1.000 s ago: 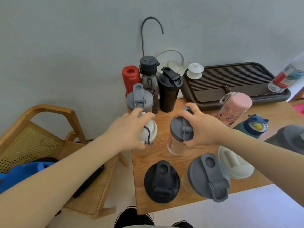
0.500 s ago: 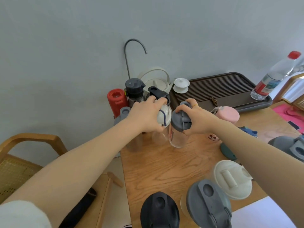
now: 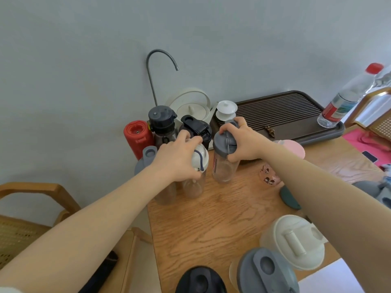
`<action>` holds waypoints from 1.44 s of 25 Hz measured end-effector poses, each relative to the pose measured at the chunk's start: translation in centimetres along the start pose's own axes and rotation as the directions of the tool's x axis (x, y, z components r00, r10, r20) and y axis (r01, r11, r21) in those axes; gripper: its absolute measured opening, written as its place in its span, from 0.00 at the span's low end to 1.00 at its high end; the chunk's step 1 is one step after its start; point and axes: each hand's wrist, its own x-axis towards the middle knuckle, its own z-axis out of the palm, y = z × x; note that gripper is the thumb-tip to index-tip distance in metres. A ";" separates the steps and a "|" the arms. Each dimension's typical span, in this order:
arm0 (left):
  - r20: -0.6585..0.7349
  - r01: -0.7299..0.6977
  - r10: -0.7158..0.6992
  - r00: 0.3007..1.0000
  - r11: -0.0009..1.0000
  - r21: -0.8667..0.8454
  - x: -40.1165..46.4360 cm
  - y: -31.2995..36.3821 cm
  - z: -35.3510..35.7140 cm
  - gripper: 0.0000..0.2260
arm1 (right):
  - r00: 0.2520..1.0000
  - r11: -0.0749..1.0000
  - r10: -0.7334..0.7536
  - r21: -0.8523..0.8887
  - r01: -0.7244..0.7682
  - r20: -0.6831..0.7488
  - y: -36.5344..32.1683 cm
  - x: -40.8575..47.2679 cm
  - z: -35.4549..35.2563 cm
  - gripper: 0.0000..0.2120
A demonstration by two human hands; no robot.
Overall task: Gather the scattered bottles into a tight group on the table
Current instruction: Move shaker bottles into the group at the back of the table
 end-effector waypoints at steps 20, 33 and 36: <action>0.042 0.288 -0.290 0.956 0.956 0.062 -3.5 6.3 0.2 0.34 | 0.929 0.920 -0.365 -0.128 0.371 0.066 1.0 -1.4 -0.6 0.47; 0.057 0.197 -0.213 0.975 0.957 0.214 -2.8 7.8 -0.6 0.38 | 0.915 0.925 -0.373 -0.015 0.379 0.152 1.0 -8.4 0.5 0.52; 0.036 0.137 -0.151 0.988 0.958 0.250 -2.4 9.0 -0.8 0.36 | 0.916 0.934 -0.353 0.022 0.356 0.188 2.3 -9.6 -1.3 0.51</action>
